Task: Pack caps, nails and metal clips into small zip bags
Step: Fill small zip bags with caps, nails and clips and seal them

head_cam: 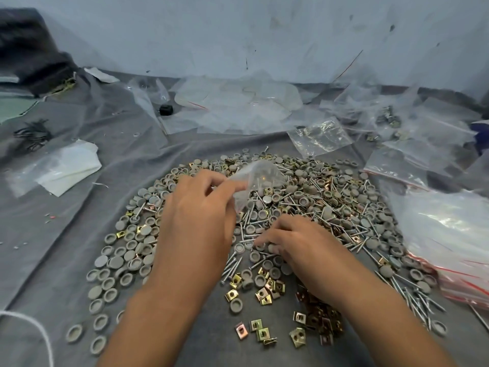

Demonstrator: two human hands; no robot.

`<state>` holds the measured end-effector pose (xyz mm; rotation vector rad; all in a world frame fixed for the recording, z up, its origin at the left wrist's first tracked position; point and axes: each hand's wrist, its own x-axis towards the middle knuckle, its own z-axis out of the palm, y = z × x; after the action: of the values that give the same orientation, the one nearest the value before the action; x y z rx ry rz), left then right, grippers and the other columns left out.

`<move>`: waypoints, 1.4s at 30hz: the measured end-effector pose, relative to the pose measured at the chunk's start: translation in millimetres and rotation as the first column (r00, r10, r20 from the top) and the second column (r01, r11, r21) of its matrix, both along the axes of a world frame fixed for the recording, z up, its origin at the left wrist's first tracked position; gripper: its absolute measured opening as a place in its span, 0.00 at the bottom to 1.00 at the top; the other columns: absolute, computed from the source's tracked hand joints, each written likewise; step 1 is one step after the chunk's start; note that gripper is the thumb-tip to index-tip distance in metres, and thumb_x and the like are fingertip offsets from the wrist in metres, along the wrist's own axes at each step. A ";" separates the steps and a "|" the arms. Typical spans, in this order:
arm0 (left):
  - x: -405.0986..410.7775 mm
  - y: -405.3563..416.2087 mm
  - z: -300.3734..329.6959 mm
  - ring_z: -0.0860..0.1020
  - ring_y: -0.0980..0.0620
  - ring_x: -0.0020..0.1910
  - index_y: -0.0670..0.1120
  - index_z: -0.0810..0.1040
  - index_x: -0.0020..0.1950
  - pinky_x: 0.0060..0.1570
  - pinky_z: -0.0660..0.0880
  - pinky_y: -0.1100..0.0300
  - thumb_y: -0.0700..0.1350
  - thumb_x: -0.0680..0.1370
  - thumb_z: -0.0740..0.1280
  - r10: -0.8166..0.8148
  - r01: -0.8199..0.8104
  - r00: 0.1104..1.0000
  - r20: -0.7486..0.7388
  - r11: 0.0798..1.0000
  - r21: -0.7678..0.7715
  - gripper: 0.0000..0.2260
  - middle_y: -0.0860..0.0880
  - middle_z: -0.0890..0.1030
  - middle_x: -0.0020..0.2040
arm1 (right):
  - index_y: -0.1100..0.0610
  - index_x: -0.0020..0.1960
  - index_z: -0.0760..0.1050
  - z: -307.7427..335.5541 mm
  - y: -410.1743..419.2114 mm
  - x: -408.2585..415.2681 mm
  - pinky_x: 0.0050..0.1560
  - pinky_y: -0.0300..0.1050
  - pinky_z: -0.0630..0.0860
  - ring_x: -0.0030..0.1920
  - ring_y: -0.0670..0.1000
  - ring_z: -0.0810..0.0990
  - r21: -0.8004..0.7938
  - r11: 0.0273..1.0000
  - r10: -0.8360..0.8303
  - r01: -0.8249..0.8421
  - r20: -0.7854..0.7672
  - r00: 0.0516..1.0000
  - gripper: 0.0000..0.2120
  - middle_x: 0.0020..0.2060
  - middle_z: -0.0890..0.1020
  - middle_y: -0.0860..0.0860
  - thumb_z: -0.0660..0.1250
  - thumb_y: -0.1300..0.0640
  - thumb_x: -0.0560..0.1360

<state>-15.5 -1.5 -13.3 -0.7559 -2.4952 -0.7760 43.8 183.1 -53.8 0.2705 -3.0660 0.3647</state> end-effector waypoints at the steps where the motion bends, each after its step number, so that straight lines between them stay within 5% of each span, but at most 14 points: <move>1: 0.7 0.6 0.5 0.76 0.50 0.51 0.49 0.82 0.61 0.50 0.76 0.49 0.40 0.77 0.67 -0.028 0.028 0.999 0.019 1.000 -0.012 0.14 0.51 0.80 0.52 | 0.35 0.69 0.70 0.8 -0.6 -0.6 0.53 0.40 0.71 0.56 0.44 0.71 0.026 1.000 0.015 -0.015 0.009 1.000 0.31 0.57 0.72 0.37 0.70 0.64 0.76; 6: 3.2 1.3 3.3 0.82 0.53 0.53 0.48 0.82 0.61 0.55 0.80 0.47 0.38 0.78 0.65 -0.105 0.104 0.995 0.001 0.990 0.092 0.14 0.53 0.84 0.54 | 0.34 0.75 0.61 1.9 -1.8 -1.1 0.55 0.41 0.71 0.54 0.45 0.68 0.092 0.994 0.055 -0.060 0.058 0.997 0.39 0.57 0.70 0.40 0.70 0.65 0.75; 13: 0.2 -0.4 1.6 0.78 0.52 0.53 0.46 0.84 0.57 0.53 0.72 0.62 0.37 0.79 0.64 -0.049 0.063 0.994 -0.095 0.987 0.148 0.12 0.51 0.81 0.53 | 0.37 0.65 0.66 4.9 -1.2 4.7 0.52 0.42 0.69 0.57 0.45 0.67 0.014 1.000 0.001 -0.002 0.064 0.998 0.14 0.57 0.71 0.40 0.63 0.51 0.83; 17: 0.3 0.5 1.3 0.74 0.54 0.52 0.46 0.82 0.61 0.54 0.67 0.70 0.41 0.80 0.66 -0.054 0.058 0.998 -0.040 0.993 0.103 0.11 0.53 0.78 0.53 | 0.38 0.59 0.65 3.4 1.2 6.5 0.42 0.40 0.67 0.48 0.41 0.67 -0.028 0.999 -0.015 0.016 0.062 0.998 0.15 0.52 0.69 0.40 0.66 0.54 0.82; 21: 1.2 0.9 1.5 0.71 0.58 0.50 0.47 0.80 0.64 0.54 0.66 0.73 0.47 0.78 0.70 -0.069 0.067 0.997 0.028 0.996 0.051 0.15 0.56 0.76 0.54 | 0.38 0.52 0.70 4.0 3.1 3.1 0.45 0.35 0.75 0.44 0.31 0.72 -0.175 0.982 -0.064 0.077 0.076 0.995 0.13 0.49 0.70 0.36 0.66 0.57 0.81; 25: 2.6 3.8 2.1 0.71 0.59 0.47 0.47 0.80 0.63 0.50 0.67 0.70 0.49 0.74 0.72 -0.060 0.058 0.996 0.060 0.998 0.032 0.19 0.55 0.76 0.54 | 0.41 0.50 0.77 27.6 -2.0 5.1 0.46 0.32 0.76 0.49 0.40 0.80 -0.534 0.845 -0.201 0.013 -0.295 0.934 0.05 0.47 0.78 0.37 0.68 0.52 0.77; 29: 6.6 12.2 1.7 0.71 0.59 0.47 0.46 0.80 0.62 0.51 0.67 0.68 0.49 0.72 0.72 -0.107 0.105 0.991 0.076 0.994 0.039 0.19 0.55 0.76 0.54 | 0.54 0.54 0.83 43.5 -16.7 8.2 0.50 0.32 0.74 0.50 0.41 0.80 -0.469 0.871 -0.209 -0.146 -0.624 0.753 0.06 0.49 0.82 0.45 0.74 0.58 0.77; 33: 11.3 15.2 0.9 0.72 0.59 0.46 0.48 0.80 0.62 0.48 0.68 0.69 0.52 0.73 0.70 -0.137 0.134 0.984 0.116 0.990 0.032 0.19 0.57 0.74 0.53 | 0.57 0.56 0.83 39.1 -23.6 9.3 0.50 0.29 0.73 0.47 0.39 0.78 -0.436 0.897 -0.258 -0.070 -0.647 0.718 0.11 0.50 0.81 0.50 0.77 0.61 0.74; 37: 10.4 14.4 1.9 0.72 0.61 0.44 0.49 0.79 0.64 0.46 0.67 0.75 0.52 0.73 0.70 -0.131 0.125 0.982 0.138 0.991 0.050 0.20 0.58 0.75 0.53 | 0.56 0.53 0.80 42.8 -22.6 11.1 0.47 0.31 0.74 0.46 0.38 0.77 -0.462 0.868 -0.277 -0.182 -0.754 0.595 0.09 0.48 0.81 0.50 0.78 0.60 0.74; 42: 12.6 14.6 6.9 0.71 0.63 0.43 0.49 0.80 0.63 0.49 0.66 0.77 0.52 0.73 0.69 -0.160 0.150 0.975 0.154 0.986 0.077 0.19 0.58 0.75 0.53 | 0.61 0.50 0.83 39.3 -26.8 6.4 0.51 0.31 0.75 0.49 0.41 0.78 -0.421 0.895 -0.229 -0.149 -0.719 0.657 0.07 0.48 0.82 0.51 0.77 0.60 0.74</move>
<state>-2.9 13.1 -6.4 -0.9066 -2.5600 -1.0045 50.2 156.4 -14.5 0.2430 -2.0715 0.7237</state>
